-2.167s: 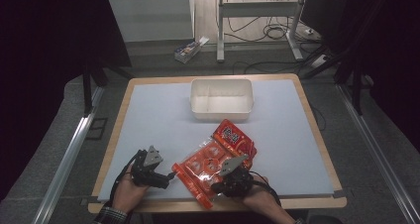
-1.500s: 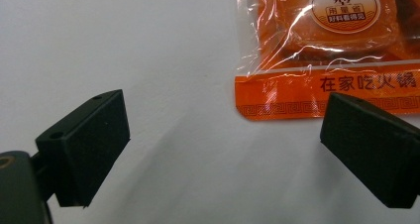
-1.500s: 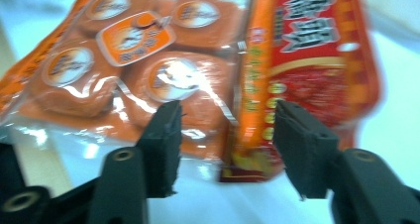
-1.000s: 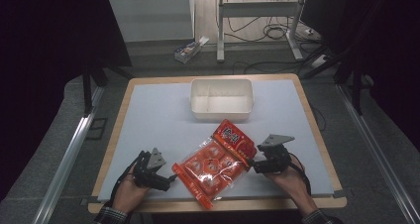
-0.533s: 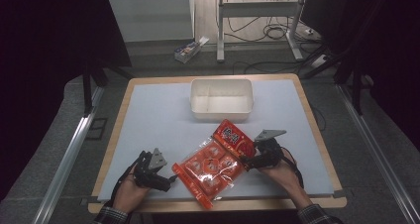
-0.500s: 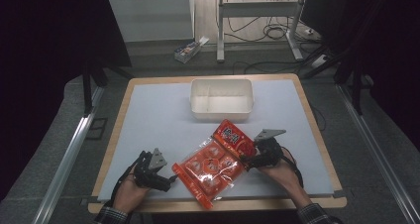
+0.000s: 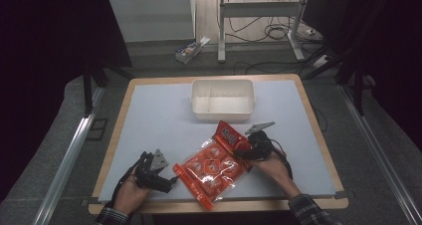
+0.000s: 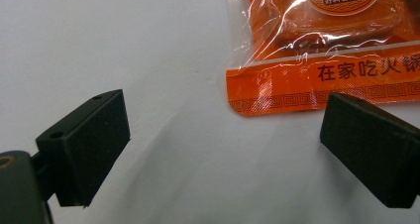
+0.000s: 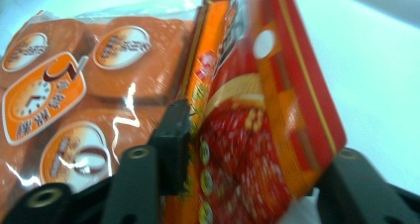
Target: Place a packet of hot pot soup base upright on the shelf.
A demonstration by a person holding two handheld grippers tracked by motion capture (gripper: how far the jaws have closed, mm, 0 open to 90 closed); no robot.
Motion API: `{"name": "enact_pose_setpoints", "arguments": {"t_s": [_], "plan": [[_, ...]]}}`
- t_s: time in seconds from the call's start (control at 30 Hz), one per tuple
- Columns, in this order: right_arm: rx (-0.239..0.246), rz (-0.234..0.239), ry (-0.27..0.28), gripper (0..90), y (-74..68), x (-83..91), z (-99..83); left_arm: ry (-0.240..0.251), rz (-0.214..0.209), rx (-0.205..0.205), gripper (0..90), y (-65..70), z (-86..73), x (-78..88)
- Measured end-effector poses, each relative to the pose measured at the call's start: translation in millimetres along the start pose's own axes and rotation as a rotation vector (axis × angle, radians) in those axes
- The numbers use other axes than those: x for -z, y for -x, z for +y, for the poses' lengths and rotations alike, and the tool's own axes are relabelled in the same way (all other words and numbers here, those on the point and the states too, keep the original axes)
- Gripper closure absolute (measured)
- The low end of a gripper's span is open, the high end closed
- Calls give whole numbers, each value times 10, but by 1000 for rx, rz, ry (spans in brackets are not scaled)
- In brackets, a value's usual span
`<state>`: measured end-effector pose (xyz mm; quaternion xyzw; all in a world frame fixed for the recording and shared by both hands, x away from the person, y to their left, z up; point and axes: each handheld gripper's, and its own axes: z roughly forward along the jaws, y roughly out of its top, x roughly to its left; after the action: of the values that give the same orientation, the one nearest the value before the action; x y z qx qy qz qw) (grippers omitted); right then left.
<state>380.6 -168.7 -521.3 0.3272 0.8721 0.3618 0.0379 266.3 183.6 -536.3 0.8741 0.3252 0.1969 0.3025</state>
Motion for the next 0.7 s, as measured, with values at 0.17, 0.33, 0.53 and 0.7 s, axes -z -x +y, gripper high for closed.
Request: {"name": "enact_pose_setpoints", "arguments": {"t_s": [0.17,0.33,0.53,0.7], "plan": [[9,67,-5,845,-28,-61,67,-1,-1,-3,49,2,-1,-1],[8,107,-10,887,-14,-44,96,0,-1,-3,49,2,-1,1],[11,127,2,886,-28,40,172,4,2,0,50,-5,-3,6],[19,148,28,884,-69,179,290,11,1,13,49,-18,-5,15]]}}
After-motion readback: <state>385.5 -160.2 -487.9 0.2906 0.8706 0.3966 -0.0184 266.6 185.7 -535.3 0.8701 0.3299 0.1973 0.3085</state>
